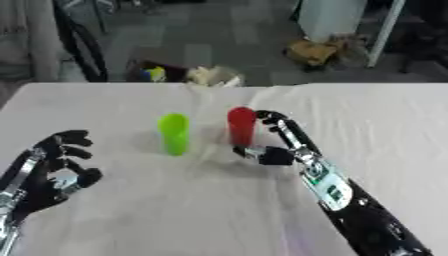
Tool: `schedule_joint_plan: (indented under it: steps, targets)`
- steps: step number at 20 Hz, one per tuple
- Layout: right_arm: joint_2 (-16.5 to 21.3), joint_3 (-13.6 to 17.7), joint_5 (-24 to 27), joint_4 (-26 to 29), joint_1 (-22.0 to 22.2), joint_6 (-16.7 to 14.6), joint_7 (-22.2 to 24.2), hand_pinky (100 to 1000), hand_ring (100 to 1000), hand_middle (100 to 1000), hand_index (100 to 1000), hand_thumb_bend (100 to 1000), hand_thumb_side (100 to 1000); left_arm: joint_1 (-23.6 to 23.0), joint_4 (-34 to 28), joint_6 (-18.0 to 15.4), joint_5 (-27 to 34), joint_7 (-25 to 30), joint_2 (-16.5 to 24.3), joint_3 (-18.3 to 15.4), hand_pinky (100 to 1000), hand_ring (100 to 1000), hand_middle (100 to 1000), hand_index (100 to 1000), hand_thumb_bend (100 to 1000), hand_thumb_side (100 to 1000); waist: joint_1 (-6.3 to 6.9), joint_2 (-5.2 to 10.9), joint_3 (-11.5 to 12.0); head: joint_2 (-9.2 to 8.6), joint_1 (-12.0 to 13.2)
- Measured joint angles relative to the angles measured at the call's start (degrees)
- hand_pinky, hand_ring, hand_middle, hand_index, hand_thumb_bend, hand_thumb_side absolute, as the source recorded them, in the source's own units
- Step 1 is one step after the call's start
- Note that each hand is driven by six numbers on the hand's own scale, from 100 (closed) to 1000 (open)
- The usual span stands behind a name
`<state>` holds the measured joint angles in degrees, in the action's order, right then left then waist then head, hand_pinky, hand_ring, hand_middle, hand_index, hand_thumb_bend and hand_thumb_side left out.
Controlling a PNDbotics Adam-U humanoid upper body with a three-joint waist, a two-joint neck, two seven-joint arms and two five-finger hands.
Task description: Pour the contents of one cup into another cup.
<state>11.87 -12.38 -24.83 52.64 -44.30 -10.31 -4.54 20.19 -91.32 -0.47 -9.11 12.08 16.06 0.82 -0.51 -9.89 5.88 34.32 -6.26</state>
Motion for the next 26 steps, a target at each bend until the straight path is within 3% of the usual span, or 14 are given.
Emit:
schedule_joint_plan:
  steps: [9,10,11,19,26]
  targets:
    - [0.0,0.26,-1.72,-2.1,-1.18,-0.23,0.72,825,861,841,918,657,490,0.63,0.01,0.02,0.01,0.32,-0.06,0.24,519,661,679,825,998,587,0.37,-0.04,1.17,-0.72,-0.73]
    - [0.0,0.39,-1.84,-2.48,-1.15,-0.3,0.66,824,860,840,917,645,448,0.72,0.01,-0.01,0.02,0.37,-0.17,0.34,519,661,678,825,997,588,0.56,-0.13,1.29,-0.76,-0.89]
    - [0.0,0.43,-1.91,-2.9,-1.06,-0.36,0.59,823,860,840,918,657,490,0.87,0.01,-0.05,0.03,0.42,-0.3,0.37,519,661,678,825,997,588,0.75,-0.33,1.42,-0.9,-0.99]
    - [-0.02,1.53,-2.64,-5.08,-1.06,-1.11,-0.62,819,856,836,917,658,494,1.39,0.05,-0.19,0.29,0.58,-0.48,0.68,519,661,678,825,994,591,1.83,-0.82,2.42,-1.7,-1.97]
    - [-0.02,1.88,-3.36,-5.93,-1.82,-1.09,-1.21,820,853,833,915,658,490,1.56,0.34,-0.32,0.46,0.76,-0.74,0.74,520,660,678,825,991,593,1.87,-1.01,3.08,-1.74,-2.26]
